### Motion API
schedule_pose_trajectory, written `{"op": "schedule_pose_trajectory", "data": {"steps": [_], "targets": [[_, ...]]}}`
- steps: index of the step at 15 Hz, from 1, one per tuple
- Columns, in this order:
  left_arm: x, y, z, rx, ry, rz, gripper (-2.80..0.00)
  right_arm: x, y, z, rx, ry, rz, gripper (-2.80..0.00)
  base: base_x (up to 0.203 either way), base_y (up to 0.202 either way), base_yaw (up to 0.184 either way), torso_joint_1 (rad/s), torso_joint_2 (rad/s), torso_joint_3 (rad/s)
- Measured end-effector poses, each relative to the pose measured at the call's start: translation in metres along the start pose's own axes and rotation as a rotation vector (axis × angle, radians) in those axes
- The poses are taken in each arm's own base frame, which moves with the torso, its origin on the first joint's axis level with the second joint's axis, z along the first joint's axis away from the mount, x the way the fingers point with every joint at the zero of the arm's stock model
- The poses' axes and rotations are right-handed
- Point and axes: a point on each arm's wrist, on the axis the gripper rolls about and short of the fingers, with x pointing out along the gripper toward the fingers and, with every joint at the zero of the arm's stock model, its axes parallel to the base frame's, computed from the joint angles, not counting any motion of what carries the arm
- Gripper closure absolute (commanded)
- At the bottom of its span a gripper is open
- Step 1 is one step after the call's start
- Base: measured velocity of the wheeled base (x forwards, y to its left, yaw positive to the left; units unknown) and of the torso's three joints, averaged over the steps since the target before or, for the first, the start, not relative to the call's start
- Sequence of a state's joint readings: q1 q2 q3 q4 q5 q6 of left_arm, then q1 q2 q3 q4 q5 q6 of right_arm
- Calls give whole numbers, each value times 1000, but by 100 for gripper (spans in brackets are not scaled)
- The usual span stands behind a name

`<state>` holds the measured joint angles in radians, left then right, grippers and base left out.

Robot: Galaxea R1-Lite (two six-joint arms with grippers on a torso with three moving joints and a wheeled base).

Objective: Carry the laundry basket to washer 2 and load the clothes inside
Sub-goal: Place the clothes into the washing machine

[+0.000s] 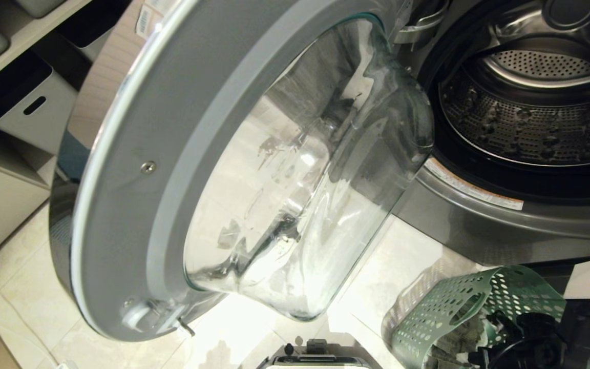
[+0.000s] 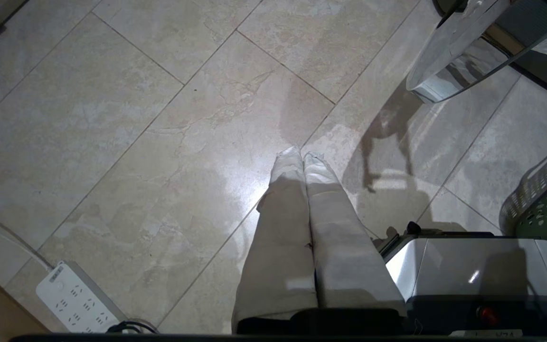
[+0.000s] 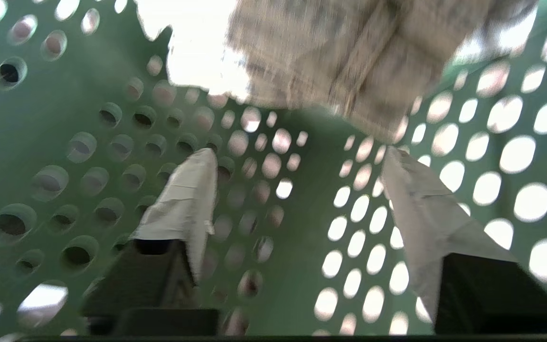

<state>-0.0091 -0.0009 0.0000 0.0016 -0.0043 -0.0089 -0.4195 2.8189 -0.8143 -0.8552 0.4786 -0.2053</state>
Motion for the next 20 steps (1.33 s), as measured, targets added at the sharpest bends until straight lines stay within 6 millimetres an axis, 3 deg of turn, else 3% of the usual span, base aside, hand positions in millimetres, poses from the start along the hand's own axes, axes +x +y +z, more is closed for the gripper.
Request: {"op": "schedule_pose_trajectory", "data": {"steps": [5,11,20], "targets": [[0,0,0,0,0,0,0,24,4,-10,-60,-29,7,-280,0,0,0,0,0,0],[0,0,0,0,0,0,0,57,-7,-6,-107,-79,-19,-280,0,0,0,0,0,0],[0,0,0,0,0,0,0,62,-5,0,-140,-84,-70,-280,0,0,0,0,0,0]]}}
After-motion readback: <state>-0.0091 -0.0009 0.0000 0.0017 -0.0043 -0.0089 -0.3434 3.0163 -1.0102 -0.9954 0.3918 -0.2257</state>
